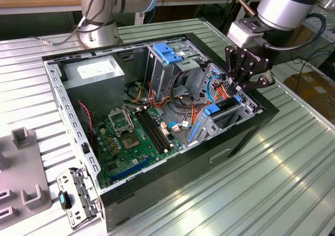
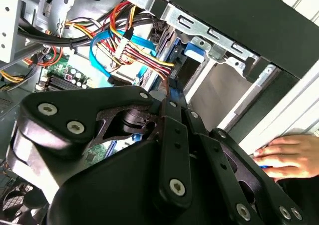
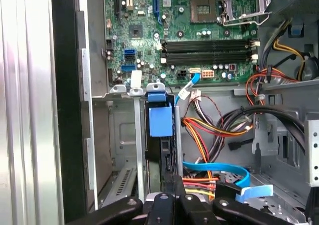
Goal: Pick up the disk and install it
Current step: 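Insert the second disk wire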
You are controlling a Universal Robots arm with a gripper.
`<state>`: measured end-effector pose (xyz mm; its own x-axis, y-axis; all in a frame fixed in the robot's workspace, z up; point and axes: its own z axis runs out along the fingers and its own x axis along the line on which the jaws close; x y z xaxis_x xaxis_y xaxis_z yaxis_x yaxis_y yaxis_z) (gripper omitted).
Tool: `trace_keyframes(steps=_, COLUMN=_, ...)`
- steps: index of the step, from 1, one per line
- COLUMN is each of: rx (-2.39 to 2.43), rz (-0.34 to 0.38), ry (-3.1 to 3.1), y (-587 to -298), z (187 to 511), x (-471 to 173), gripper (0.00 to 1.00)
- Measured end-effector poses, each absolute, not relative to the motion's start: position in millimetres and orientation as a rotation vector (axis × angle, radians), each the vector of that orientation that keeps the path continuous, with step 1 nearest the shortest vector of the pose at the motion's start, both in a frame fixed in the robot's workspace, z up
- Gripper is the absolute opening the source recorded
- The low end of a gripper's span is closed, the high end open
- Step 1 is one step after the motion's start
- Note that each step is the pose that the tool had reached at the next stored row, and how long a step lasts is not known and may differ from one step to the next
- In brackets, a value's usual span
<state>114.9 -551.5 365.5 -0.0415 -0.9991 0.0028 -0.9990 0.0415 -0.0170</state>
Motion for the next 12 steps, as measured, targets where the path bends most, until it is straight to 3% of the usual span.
trace_keyframes(steps=12, rx=-2.172, rz=-0.013, ry=2.264, y=-546, z=385, x=111, gripper=0.11)
